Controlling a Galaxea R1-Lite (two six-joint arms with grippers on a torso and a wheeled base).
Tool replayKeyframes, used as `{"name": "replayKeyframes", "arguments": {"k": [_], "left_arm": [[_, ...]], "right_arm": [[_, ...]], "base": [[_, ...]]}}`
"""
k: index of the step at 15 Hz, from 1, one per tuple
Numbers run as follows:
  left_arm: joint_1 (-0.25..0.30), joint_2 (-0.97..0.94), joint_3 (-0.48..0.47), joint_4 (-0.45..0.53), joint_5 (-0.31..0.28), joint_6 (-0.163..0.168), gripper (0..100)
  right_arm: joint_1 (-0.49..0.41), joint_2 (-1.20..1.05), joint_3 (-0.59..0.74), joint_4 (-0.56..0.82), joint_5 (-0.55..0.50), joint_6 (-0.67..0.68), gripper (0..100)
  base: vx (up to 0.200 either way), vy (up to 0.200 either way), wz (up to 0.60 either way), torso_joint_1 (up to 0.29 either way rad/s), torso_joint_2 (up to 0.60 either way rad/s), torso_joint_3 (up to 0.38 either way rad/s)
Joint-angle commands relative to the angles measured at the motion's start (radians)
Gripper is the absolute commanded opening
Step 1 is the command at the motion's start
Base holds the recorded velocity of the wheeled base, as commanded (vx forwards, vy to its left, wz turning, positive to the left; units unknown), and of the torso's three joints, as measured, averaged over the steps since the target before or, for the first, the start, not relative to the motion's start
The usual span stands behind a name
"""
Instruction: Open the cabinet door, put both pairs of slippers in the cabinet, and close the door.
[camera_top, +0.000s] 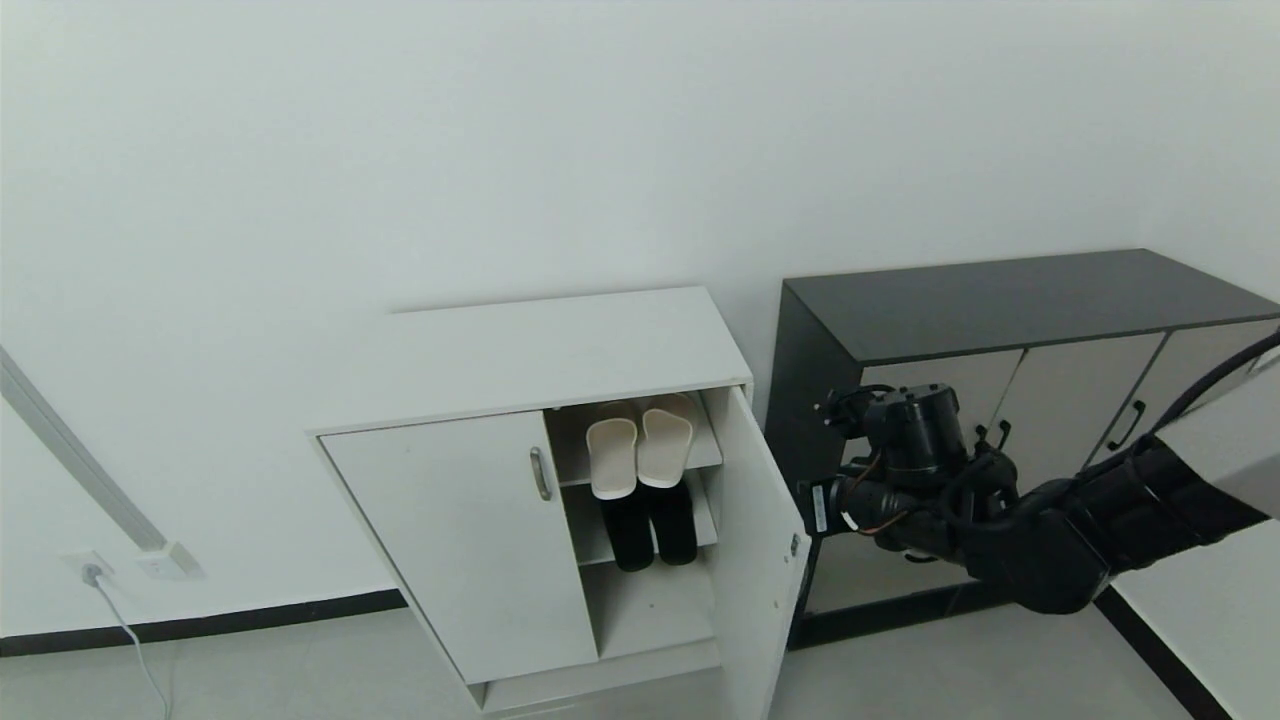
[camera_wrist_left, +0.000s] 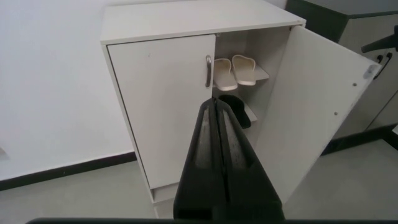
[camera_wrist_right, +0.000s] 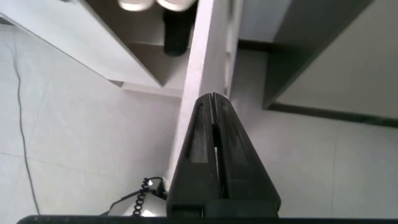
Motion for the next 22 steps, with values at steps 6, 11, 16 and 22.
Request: {"name": "replayKeyframes", "arguments": {"k": [6, 11, 16, 22], "left_arm": [[0.000, 0.001, 0.000, 0.000, 0.000, -0.001, 0], [0.000, 0.001, 0.000, 0.000, 0.002, -0.001, 0], [0.000, 0.001, 0.000, 0.000, 0.000, 0.000, 0], [0.000, 0.001, 0.000, 0.000, 0.000, 0.000, 0]], "right_arm": [[0.041, -0.085, 0.072, -0.019, -0.001, 0.003, 0], [0.044, -0.091, 0.126, -0.081, 0.002, -0.006, 0], [0.055, -0.080, 0.161, -0.153, 0.002, -0.009, 0], [0.065, -0.054, 0.172, -0.157, 0.017, -0.019, 0]], "base": [[0.000, 0.000, 0.00, 0.000, 0.00, 0.000], [0.000, 0.000, 0.00, 0.000, 0.00, 0.000], [0.000, 0.000, 0.00, 0.000, 0.00, 0.000], [0.000, 0.000, 0.00, 0.000, 0.00, 0.000]]}}
